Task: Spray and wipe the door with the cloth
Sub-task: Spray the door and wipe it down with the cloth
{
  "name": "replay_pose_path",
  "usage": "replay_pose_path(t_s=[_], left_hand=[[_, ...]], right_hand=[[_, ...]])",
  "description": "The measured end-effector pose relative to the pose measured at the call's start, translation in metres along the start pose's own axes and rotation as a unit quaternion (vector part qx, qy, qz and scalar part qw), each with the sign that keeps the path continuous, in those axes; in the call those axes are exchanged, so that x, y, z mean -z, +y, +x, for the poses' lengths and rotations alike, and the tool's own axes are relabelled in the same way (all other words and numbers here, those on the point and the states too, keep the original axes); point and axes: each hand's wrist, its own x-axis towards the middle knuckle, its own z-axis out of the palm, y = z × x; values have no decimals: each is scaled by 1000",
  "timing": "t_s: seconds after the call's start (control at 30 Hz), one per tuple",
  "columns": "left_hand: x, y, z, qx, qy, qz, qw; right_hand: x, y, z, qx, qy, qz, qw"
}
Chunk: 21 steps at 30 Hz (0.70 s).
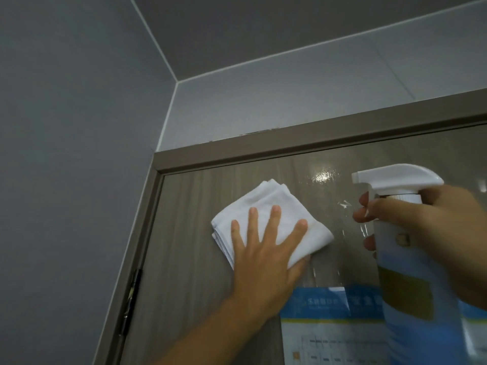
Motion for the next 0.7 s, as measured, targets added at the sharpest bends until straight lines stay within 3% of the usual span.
replay_pose_path(t_s=[0.1, 0.2, 0.4, 0.7], left_hand=[[11, -32, 21, 41, -1, 11, 999], [26, -82, 46, 167, -21, -5, 986], [30, -150, 62, 342, 52, -50, 937], [34, -134, 60, 332, 29, -62, 941]], right_hand=[[-10, 4, 4, 4, -14, 4, 1000], [-18, 11, 12, 0, -30, 10, 999], [-22, 24, 34, -38, -33, 17, 999], [4, 40, 38, -66, -43, 31, 996]])
